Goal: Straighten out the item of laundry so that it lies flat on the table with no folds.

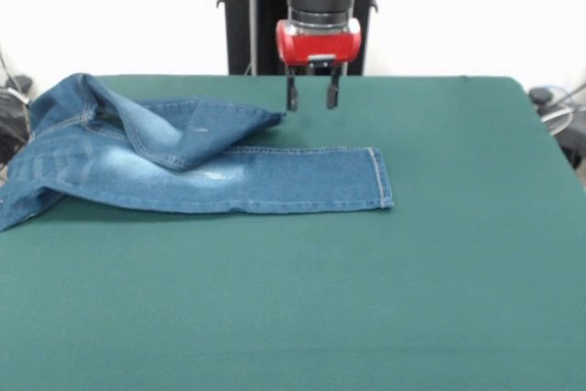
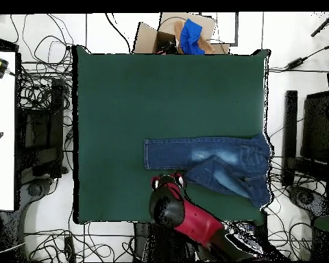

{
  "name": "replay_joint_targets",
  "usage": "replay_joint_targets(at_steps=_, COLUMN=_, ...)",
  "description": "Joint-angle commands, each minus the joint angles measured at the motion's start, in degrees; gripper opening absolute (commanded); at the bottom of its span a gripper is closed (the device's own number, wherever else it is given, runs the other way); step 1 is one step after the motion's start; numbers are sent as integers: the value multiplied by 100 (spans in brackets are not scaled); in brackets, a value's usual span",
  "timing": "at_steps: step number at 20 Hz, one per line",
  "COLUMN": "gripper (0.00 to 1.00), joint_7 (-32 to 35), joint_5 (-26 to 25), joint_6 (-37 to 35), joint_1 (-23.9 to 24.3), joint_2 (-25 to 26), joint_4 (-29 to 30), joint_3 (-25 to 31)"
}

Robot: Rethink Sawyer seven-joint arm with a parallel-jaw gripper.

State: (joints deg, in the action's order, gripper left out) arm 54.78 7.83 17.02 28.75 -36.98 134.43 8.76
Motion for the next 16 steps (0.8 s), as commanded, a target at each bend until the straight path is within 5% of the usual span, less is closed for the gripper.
replay_joint_targets(at_steps=1, gripper=100, joint_7=1179, joint_5=45, joint_6=-825, joint_1=-324, joint_2=-782, joint_4=-514, joint_3=237)
replay_joint_targets(at_steps=16, gripper=100, joint_7=1403, joint_5=-61, joint_6=-627, joint_1=-153, joint_2=-527, joint_4=-704, joint_3=422)
